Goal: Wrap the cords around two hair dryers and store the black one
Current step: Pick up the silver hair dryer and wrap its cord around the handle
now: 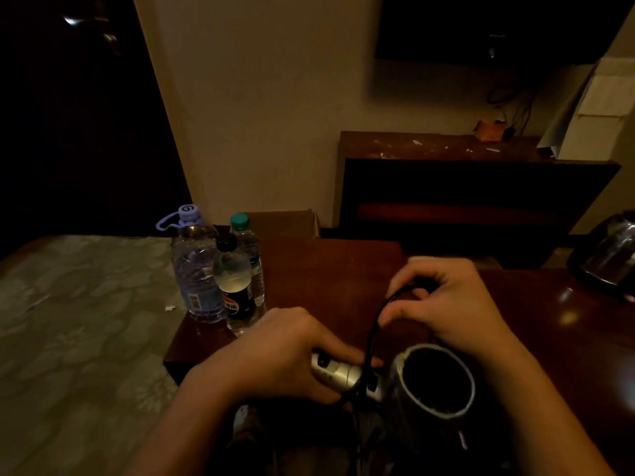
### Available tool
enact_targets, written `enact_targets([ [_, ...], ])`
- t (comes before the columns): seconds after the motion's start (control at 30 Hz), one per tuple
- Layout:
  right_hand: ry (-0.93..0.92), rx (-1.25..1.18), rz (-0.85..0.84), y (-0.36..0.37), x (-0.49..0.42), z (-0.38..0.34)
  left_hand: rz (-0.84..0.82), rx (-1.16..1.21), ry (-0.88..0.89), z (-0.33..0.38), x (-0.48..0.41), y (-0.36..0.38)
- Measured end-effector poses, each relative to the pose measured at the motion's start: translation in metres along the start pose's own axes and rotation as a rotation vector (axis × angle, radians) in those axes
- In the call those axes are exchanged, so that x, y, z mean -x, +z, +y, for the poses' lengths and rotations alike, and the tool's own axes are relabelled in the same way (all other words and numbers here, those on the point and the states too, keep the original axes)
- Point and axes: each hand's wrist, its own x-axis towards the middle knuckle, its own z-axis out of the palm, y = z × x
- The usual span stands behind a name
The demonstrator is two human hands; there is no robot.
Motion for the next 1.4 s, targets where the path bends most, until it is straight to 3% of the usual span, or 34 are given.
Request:
enact_targets([
  [0.07,0.208,-0.285,-0.053,0.01,-0.006,0.027,0.125,0.409,0.02,0.003,0.007,-0.004],
  [0.17,0.386,-0.18,-0.153,0.044,-0.011,0.057,0.471,0.73,-0.006,0.006,0.005,-0.006],
  [0.33,0.306,-0.119,-0.369,0.094,0.01,0.02,0.771,1.167,-0.311,0.002,-0.015,0.005],
  [0.4,0.27,0.018,-0.461,0.093,0.013,0.012,0.804,1.036,-0.383,-0.002,-0.014,0.007],
  [0.53,0.186,0.307,-0.546,0.062,0.011,-0.009,0.753,0.372,-0.383,-0.017,-0.007,0.015],
  [0.7,0.199,0.506,-0.361,0.012,0.006,-0.036,0.377,-0.181,-0.422,-0.023,-0.005,0.01],
  [0.8,0.111,0.624,-0.277,0.008,0.009,-0.048,0.194,-0.356,-0.322,-0.014,-0.006,0.008],
  [0.93,-0.028,0.623,-0.05,0.011,0.006,-0.042,0.098,-0.401,-0.152,0.0,-0.004,0.006],
  [1.07,0.04,0.319,0.059,0.007,0.003,-0.029,0.101,-0.303,-0.024,0.007,0.003,0.002],
  [1.3,0.385,-0.412,-0.115,-0.011,-0.003,-0.003,0.136,0.065,0.046,0.006,0.008,0.005],
  [1.4,0.495,-0.46,-0.278,0.002,-0.007,0.015,0.262,0.276,0.072,0.013,0.008,0.009],
])
